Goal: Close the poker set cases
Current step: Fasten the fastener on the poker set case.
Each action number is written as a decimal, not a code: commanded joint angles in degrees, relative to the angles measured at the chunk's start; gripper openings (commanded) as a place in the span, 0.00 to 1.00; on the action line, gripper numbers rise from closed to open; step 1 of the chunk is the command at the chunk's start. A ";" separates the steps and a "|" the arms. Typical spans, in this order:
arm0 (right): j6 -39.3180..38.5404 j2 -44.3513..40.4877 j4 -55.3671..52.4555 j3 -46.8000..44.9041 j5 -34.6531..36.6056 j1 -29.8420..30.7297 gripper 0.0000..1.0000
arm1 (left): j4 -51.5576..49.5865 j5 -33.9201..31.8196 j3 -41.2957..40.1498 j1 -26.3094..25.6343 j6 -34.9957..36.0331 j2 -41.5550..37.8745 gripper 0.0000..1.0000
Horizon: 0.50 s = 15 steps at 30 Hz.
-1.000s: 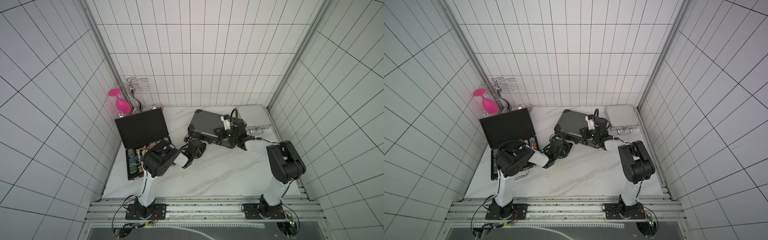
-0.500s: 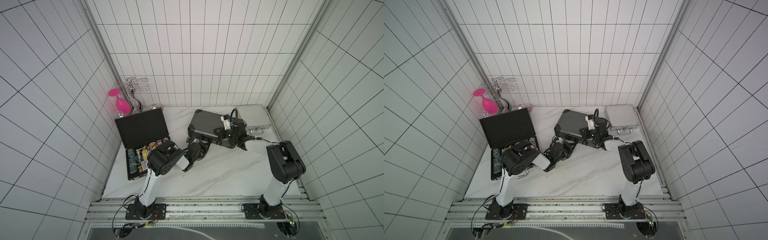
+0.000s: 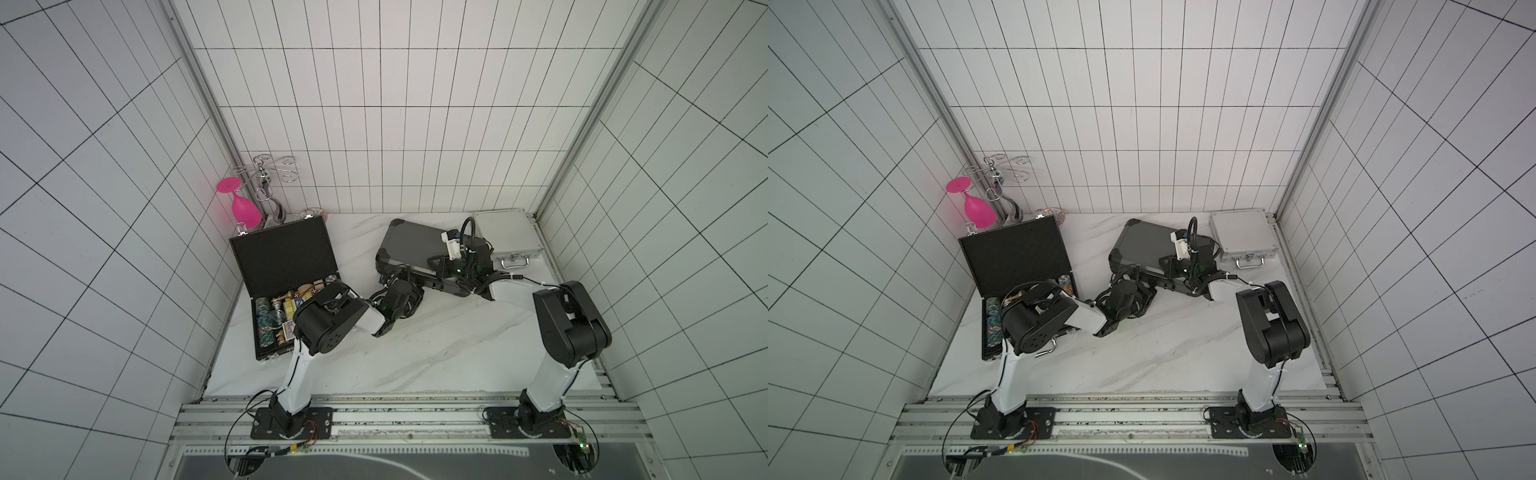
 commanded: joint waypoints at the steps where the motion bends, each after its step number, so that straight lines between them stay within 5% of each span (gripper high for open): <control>1: 0.77 8.10 -21.53 -7.11 2.59 -1.77 0.02 | -18.39 -6.25 2.14 1.13 1.73 0.01 0.00; 7: 0.77 7.18 -21.75 -7.46 2.64 -1.85 0.02 | -31.93 -8.81 8.29 1.28 5.26 -1.44 0.00; 15: 0.44 1.60 -25.63 -5.49 3.90 -1.94 0.03 | -26.15 2.44 1.26 4.17 14.07 -12.14 0.00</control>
